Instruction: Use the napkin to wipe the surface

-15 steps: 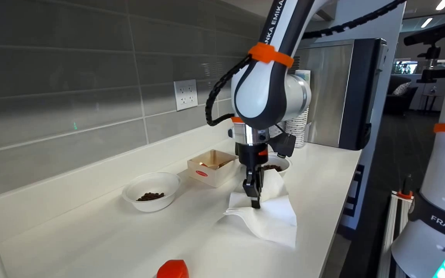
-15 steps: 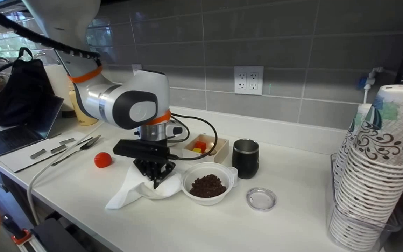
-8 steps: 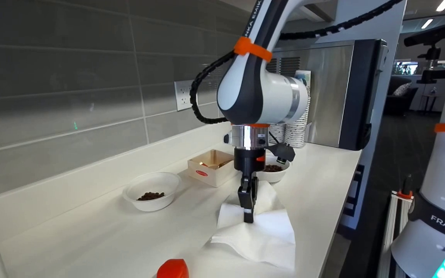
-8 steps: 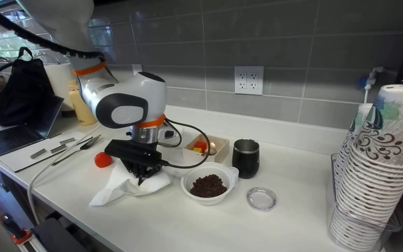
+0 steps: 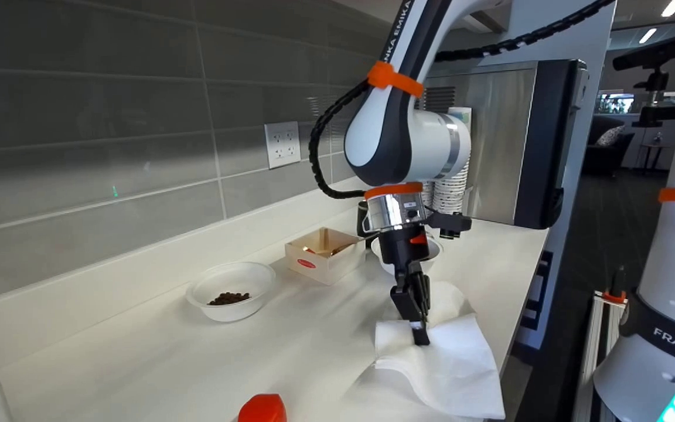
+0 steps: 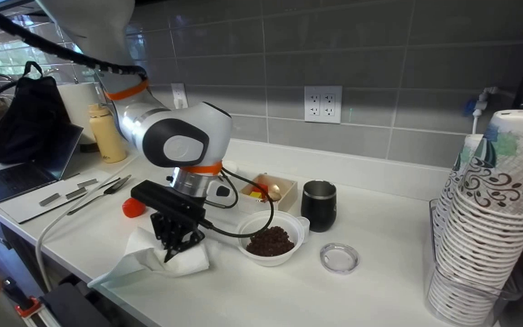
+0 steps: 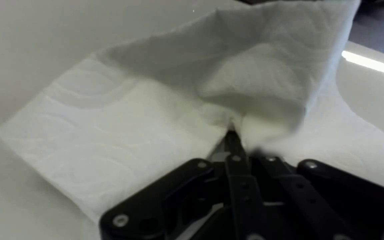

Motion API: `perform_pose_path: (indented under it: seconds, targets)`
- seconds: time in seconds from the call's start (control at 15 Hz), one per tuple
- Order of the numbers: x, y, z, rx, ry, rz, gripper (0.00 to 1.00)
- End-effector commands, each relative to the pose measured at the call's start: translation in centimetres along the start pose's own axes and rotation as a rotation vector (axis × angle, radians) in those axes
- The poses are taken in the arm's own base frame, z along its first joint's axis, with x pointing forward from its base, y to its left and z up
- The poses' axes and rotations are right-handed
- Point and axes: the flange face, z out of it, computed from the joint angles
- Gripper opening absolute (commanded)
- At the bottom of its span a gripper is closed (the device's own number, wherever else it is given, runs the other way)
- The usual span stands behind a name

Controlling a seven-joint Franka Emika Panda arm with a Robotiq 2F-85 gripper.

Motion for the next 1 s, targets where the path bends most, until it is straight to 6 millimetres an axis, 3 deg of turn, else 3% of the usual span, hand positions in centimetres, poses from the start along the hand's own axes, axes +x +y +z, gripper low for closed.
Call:
perform_pose_path:
  seconds: [0.0, 0.53, 0.93]
  targets:
    - [-1.4, 2.4, 1.0, -0.038, -0.097, 0.148, 0.01]
    - [-3.5, 8.4, -0.7, -0.096, -0.101, 0.368, 0.01]
    - [-6.2, 13.8, -1.9, -0.181, -0.067, 0.496, 0.01]
